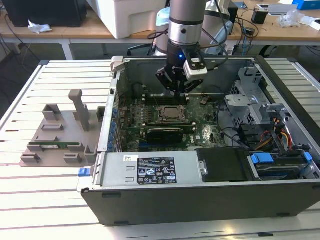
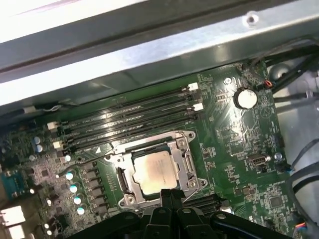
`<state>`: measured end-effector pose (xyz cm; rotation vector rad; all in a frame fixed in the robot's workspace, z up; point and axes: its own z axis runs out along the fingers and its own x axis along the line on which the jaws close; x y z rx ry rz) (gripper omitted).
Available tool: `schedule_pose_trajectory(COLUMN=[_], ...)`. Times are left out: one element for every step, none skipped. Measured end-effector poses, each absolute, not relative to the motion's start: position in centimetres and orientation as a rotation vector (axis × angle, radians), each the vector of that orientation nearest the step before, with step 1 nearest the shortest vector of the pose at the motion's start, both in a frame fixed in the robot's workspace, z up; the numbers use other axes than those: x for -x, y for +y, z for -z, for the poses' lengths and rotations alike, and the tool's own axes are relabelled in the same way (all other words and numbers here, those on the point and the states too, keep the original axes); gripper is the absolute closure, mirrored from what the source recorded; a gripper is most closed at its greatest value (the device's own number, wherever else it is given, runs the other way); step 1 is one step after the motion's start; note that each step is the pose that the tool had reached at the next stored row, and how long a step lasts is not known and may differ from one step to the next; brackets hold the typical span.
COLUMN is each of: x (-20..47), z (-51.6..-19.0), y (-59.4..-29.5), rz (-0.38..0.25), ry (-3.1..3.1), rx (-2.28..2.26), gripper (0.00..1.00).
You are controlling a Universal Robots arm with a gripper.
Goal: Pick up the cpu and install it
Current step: 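Install the first cpu locking lever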
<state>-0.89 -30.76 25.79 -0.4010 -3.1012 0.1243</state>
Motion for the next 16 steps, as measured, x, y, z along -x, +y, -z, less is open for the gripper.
schedule_pose_trajectory(x=[0.89, 0.89, 0.89, 0.89, 0.89, 0.89, 0.89, 0.89, 0.89, 0.89, 0.89, 0.89, 0.89, 0.89, 0.89, 0.89], z=[-25.8, -25.79, -25.79, -25.79, -25.79, -25.79, -25.79, -25.79, -25.79, -25.79, -25.79, -25.79, -25.79, -25.79, -25.79, -25.79], y=[-30.76, -30.76, -30.76, -30.76, -30.76, -30.76, -30.76, -30.76, -30.76, -30.76, -30.76, -30.76, -30.76, -30.76, -30.76, -30.76], rz=[-0.124, -0.125, -0.125, -0.125, -0.125, -0.125, -0.125, -0.126, -0.126, -0.126, -0.126, -0.126, -0.126, -0.126, -0.126, -0.126], ry=[-3.105, -3.11, -3.113, -3.117, -3.121, -3.124, -3.127, -3.129, -3.13, -3.131, -3.132, -3.133, -3.135, -3.136, -3.137, -3.137], rx=[0.374, 0.339, 0.314, 0.288, 0.253, 0.215, 0.188, 0.164, 0.146, 0.132, 0.117, 0.1, 0.07, 0.045, 0.017, 0.001], gripper=[0.89, 0.89, 0.89, 0.89, 0.89, 0.89, 0.89, 0.89, 0.89, 0.89, 0.89, 0.89, 0.89, 0.89, 0.89, 0.89])
